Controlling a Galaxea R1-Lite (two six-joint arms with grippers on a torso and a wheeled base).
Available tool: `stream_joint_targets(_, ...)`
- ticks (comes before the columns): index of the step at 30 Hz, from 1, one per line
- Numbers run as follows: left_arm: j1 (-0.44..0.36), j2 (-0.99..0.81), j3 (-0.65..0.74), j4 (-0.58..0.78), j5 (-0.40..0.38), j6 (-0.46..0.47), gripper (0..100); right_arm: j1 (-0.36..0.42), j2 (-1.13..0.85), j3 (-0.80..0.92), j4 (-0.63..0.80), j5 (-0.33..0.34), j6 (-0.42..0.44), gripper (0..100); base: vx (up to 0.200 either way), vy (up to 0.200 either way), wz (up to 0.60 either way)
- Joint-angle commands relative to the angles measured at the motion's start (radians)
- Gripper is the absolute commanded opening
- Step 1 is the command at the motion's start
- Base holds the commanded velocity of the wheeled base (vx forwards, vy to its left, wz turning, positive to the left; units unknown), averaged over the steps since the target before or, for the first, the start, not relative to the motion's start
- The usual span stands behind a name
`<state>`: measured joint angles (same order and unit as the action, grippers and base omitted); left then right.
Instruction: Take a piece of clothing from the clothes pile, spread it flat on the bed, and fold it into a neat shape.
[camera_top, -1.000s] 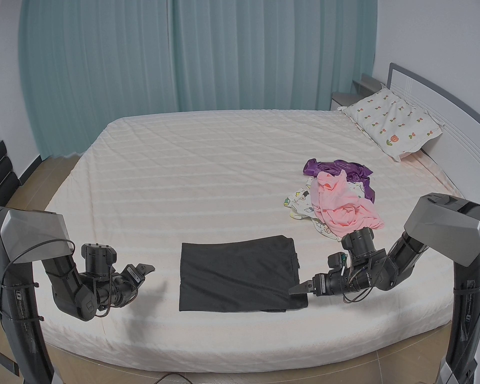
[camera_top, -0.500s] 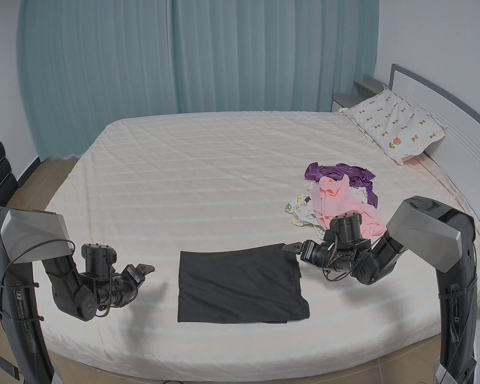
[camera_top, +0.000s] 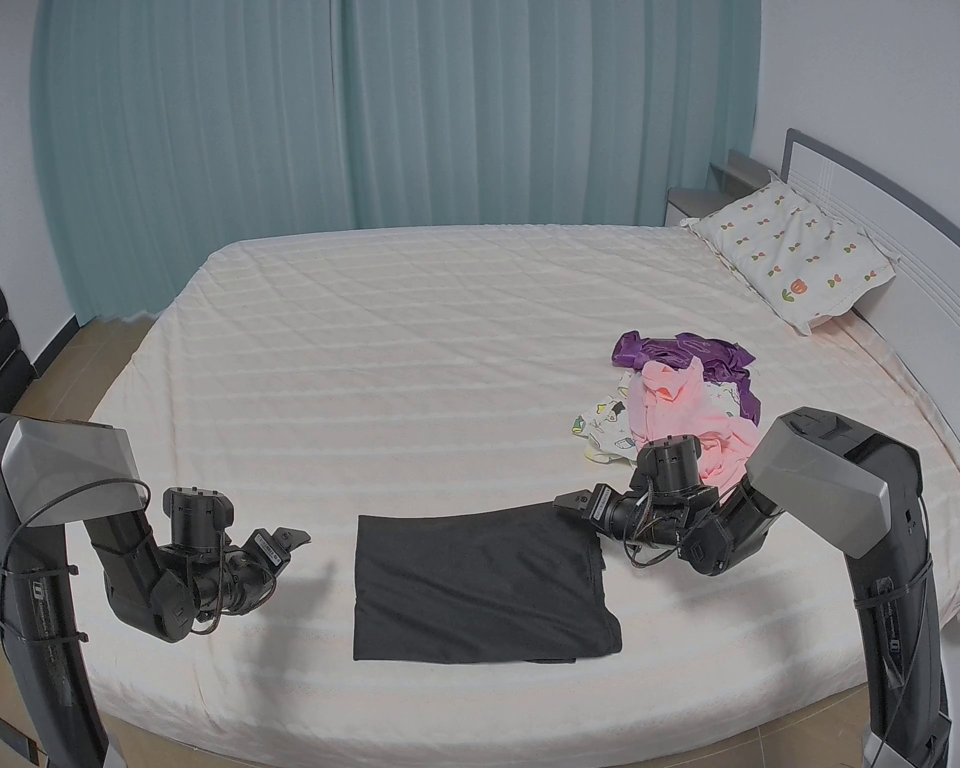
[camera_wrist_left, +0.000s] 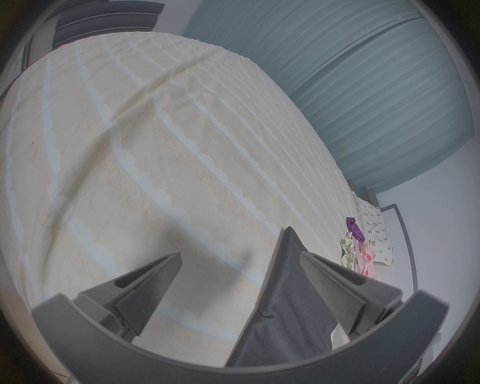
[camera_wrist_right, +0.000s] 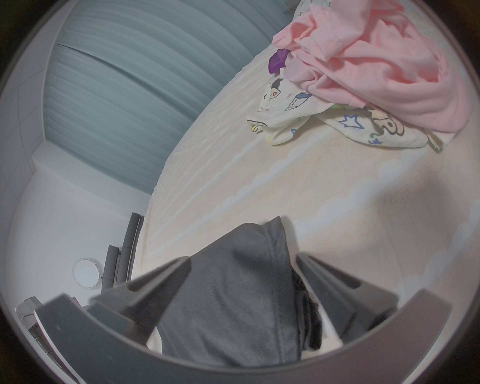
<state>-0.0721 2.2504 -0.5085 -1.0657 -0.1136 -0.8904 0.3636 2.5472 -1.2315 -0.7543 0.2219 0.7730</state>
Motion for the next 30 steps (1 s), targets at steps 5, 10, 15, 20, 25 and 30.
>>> stream_joint_targets(5, 0.000, 0.001, -0.001, 0.000, 0.000, -0.001, 100, -0.006, 0.011, -0.016, 0.001, -0.010, 0.008, 0, 0.000, 0.000, 0.00)
stream_joint_targets(10, 0.000, 0.001, 0.001, 0.000, 0.000, -0.001, 100, -0.014, 0.008, -0.017, 0.003, -0.041, 0.035, 0, 0.000, 0.000, 0.00)
stream_joint_targets(15, 0.000, 0.001, 0.001, 0.000, 0.000, -0.001, 100, -0.023, 0.005, -0.017, 0.010, -0.047, 0.035, 0, 0.000, 0.000, 0.00)
stream_joint_targets(20, 0.000, 0.001, -0.001, 0.000, 0.000, -0.002, 100, -0.028, 0.001, -0.006, 0.010, -0.052, 0.035, 100, 0.000, 0.000, 0.00)
stream_joint_targets(25, 0.000, 0.001, -0.001, 0.000, 0.000, -0.001, 100, -0.031, -0.044, 0.070, 0.012, -0.042, -0.029, 100, 0.000, 0.000, 0.00)
stream_joint_targets(30, 0.000, 0.001, -0.001, 0.000, 0.000, -0.002, 100, -0.014, -0.048, 0.148, 0.003, 0.010, -0.173, 100, 0.000, 0.000, 0.00)
